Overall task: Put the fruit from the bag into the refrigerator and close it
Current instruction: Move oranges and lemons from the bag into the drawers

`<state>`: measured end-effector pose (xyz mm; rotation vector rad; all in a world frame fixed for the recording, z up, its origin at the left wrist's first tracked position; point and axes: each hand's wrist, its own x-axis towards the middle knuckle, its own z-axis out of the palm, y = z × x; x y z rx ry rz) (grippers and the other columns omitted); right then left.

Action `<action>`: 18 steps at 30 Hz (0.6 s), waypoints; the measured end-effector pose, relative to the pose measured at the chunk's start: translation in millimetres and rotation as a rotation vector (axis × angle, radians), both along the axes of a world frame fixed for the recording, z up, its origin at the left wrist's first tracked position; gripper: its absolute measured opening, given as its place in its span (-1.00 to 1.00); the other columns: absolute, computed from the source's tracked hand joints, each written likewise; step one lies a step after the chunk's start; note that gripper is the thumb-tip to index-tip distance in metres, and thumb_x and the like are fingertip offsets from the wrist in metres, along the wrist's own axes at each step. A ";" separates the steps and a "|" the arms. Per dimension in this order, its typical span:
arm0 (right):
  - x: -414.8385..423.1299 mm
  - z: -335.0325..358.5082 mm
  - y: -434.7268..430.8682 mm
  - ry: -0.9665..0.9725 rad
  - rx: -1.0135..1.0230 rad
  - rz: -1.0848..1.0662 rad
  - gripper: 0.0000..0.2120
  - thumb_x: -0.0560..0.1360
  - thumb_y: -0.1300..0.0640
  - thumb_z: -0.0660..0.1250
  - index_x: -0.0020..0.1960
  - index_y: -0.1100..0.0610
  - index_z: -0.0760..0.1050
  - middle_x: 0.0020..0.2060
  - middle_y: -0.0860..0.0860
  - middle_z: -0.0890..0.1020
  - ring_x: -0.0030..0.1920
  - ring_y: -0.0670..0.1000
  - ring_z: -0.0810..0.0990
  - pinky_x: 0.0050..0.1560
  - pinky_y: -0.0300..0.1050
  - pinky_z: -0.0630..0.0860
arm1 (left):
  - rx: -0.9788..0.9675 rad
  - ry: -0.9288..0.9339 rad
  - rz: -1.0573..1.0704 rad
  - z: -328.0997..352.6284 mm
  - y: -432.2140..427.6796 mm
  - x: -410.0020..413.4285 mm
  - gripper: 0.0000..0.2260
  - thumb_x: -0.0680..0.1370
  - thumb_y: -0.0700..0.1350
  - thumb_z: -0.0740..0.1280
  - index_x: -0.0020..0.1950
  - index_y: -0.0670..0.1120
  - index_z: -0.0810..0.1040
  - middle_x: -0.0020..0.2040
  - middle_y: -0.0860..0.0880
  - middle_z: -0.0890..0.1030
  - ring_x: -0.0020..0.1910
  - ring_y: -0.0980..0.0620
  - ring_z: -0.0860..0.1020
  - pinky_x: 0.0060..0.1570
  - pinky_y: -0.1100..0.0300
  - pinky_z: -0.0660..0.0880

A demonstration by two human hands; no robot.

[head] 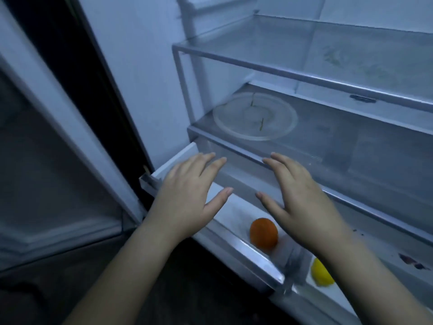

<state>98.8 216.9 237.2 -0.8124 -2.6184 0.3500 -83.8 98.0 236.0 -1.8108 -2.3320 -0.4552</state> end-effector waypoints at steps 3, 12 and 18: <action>-19.3 -0.8 -19.3 0.004 0.016 0.081 -0.43 0.51 -0.18 0.16 0.42 0.09 0.27 0.41 0.01 0.31 0.40 -0.01 0.24 0.35 -0.18 0.15 | 0.012 -0.010 0.080 4.7 -33.2 -10.0 -0.48 0.55 0.24 0.05 0.40 -0.01 0.37 0.35 0.00 0.43 0.35 0.01 0.36 0.26 0.13 0.23; -95.5 33.5 -116.8 0.059 0.064 0.301 -0.49 0.49 -0.06 0.25 0.38 0.12 0.33 0.34 0.00 0.41 0.34 -0.01 0.33 0.29 -0.34 0.13 | 0.085 0.015 0.232 32.1 -154.0 -45.9 -0.48 0.55 0.24 0.05 0.41 0.02 0.36 0.38 0.03 0.41 0.37 0.03 0.33 0.32 0.12 0.23; -160.6 46.8 -221.5 0.038 0.108 0.452 -0.47 0.48 -0.10 0.21 0.39 0.10 0.32 0.34 0.01 0.41 0.31 0.02 0.40 0.26 -0.23 0.29 | 0.086 0.040 0.364 35.6 -270.2 -83.4 -0.49 0.55 0.24 0.07 0.43 0.04 0.33 0.38 0.03 0.42 0.36 0.03 0.35 0.28 0.16 0.24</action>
